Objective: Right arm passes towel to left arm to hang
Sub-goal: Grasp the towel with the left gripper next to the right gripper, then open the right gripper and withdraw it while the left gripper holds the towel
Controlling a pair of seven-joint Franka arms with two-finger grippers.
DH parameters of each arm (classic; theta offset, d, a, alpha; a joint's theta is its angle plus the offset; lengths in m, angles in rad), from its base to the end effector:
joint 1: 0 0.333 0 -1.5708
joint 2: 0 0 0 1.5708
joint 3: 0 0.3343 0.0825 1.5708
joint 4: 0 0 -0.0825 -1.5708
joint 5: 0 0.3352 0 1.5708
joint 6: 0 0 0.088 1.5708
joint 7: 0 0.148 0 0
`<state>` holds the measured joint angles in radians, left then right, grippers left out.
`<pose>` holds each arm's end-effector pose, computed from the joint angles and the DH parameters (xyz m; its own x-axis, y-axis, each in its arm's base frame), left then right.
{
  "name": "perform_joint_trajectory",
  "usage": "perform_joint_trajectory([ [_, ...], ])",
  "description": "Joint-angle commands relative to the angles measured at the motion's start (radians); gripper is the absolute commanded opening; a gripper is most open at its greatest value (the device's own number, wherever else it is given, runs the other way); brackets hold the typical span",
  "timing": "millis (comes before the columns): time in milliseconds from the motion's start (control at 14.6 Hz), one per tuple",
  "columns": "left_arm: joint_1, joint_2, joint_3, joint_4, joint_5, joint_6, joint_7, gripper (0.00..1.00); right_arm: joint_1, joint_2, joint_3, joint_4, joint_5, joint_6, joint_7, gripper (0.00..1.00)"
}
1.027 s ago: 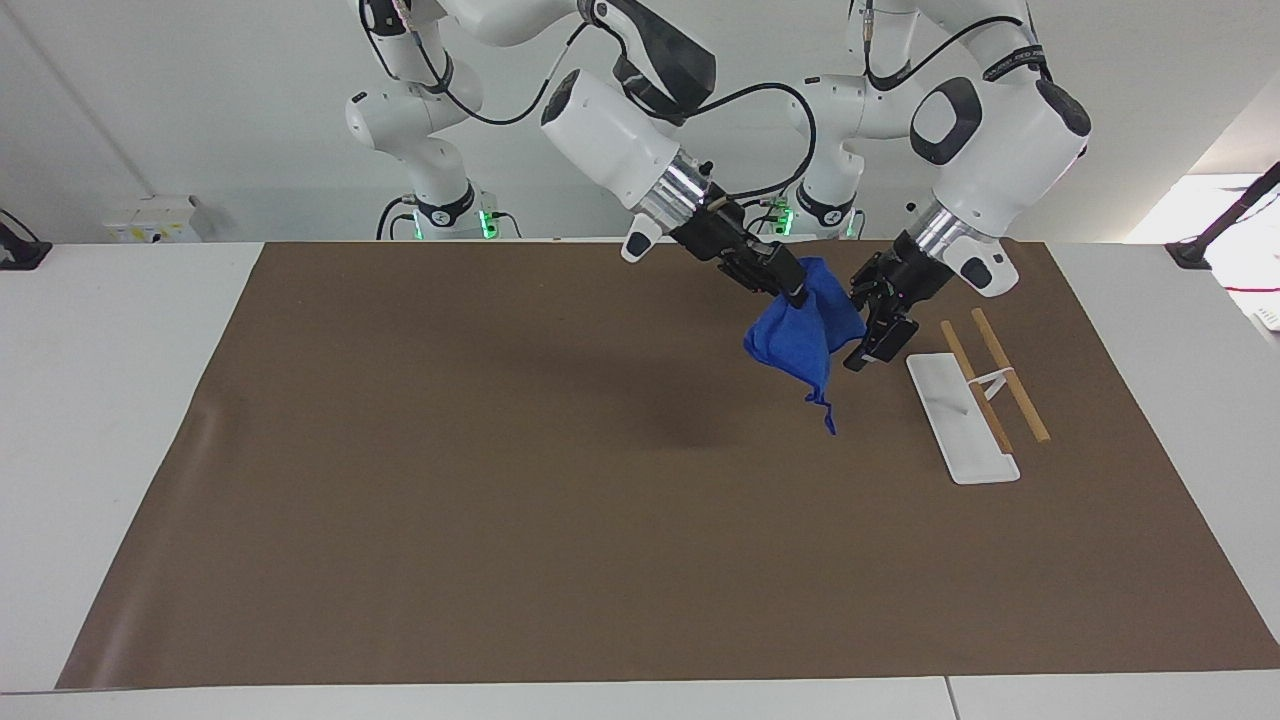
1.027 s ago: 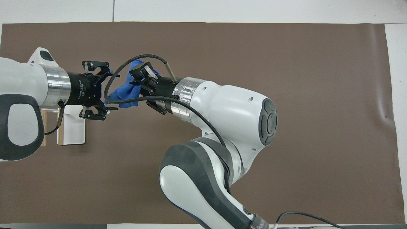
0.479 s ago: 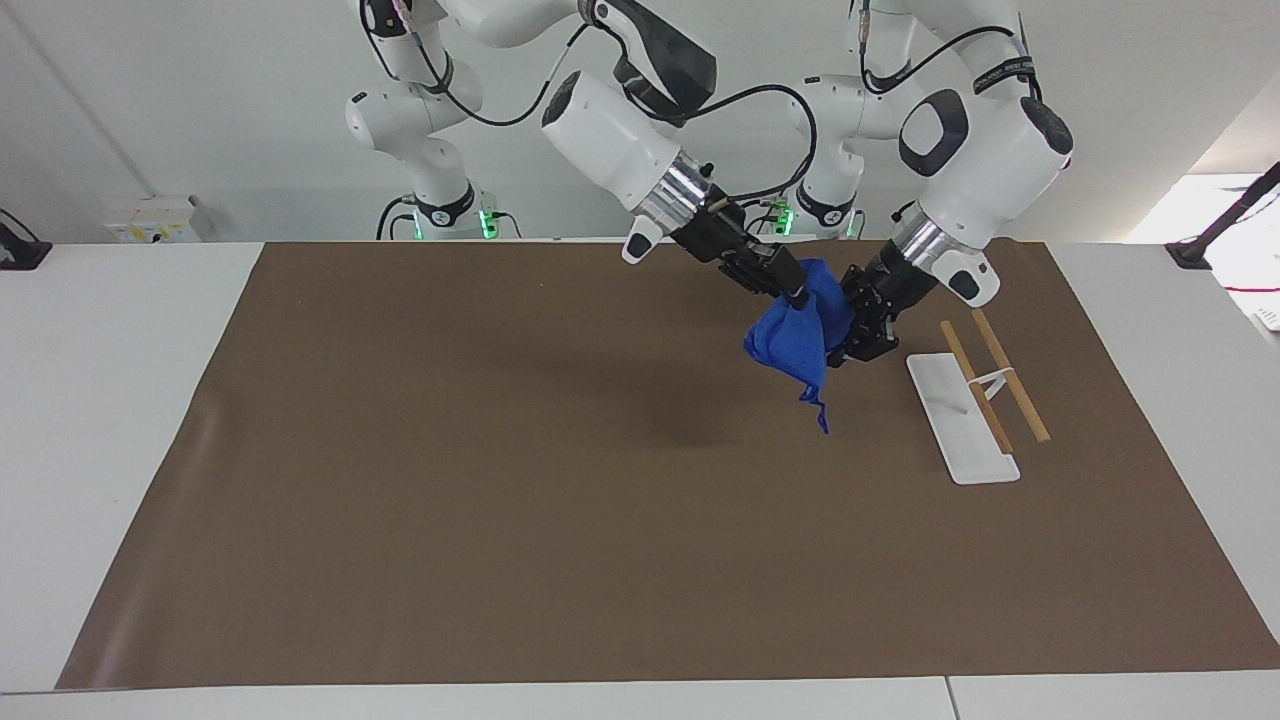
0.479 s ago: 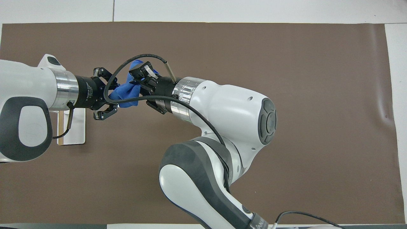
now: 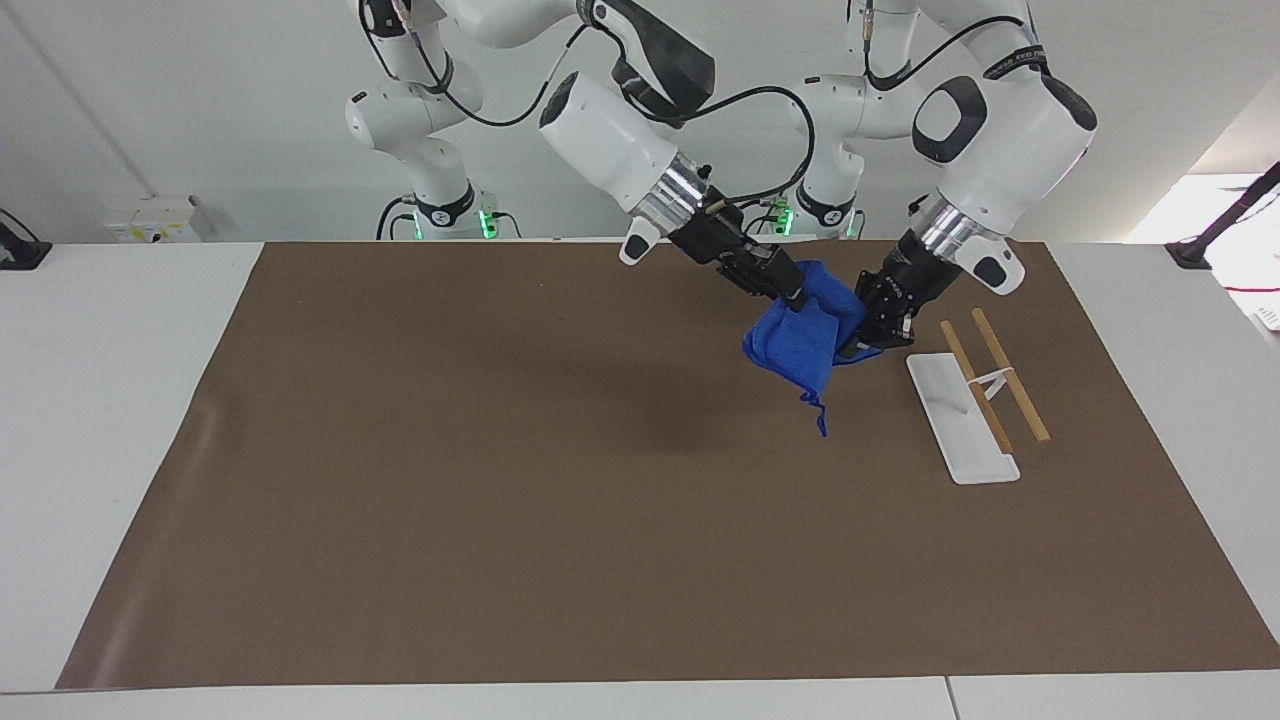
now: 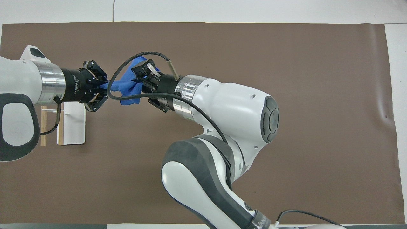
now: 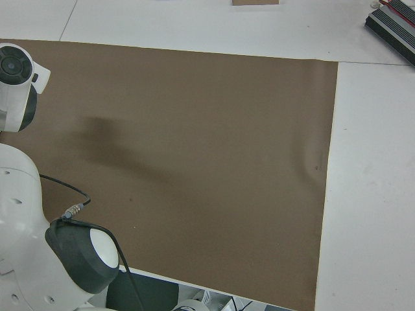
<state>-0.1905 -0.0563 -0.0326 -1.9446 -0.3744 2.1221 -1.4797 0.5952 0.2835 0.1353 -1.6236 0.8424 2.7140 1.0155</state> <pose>0.5097 -0.1460 0.5267 0.1834 0.9273 -0.3263 0.9673 -0.1110 0.2282 0.5248 0.4353 0.5544 0.6803 -0.6118 -0.4036 -0.6403 -0.2281 -0.7335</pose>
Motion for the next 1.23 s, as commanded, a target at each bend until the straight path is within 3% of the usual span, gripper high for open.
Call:
perform_joint_trajectory([
  [0, 0.000, -0.022, 0.007, 0.003, 0.119, 0.009, 0.002, 0.00, -0.014, 0.013, 0.003, 0.007, 0.000, 0.004, -0.056, 0.49],
  [68, 0.000, -0.023, 0.007, 0.003, 0.156, 0.010, 0.002, 0.00, -0.014, 0.010, -0.002, -0.002, -0.003, 0.004, -0.090, 0.99],
  [205, 0.003, -0.025, 0.007, 0.001, 0.253, 0.044, -0.007, 0.00, -0.041, 0.002, -0.006, -0.038, -0.049, 0.003, -0.155, 1.00],
  [479, 0.023, -0.051, 0.007, -0.011, 0.403, 0.035, -0.008, 0.00, -0.179, -0.012, -0.005, -0.093, -0.348, -0.045, -0.232, 1.00],
  [753, 0.031, -0.097, 0.007, -0.065, 0.569, 0.028, 0.001, 0.00, -0.357, -0.030, -0.003, -0.093, -0.652, -0.277, -0.369, 1.00],
  [1164, 0.132, -0.157, 0.005, -0.193, 0.581, 0.099, 0.068, 0.00, -0.486, -0.113, -0.003, -0.081, -0.897, -0.627, -0.550, 1.00],
])
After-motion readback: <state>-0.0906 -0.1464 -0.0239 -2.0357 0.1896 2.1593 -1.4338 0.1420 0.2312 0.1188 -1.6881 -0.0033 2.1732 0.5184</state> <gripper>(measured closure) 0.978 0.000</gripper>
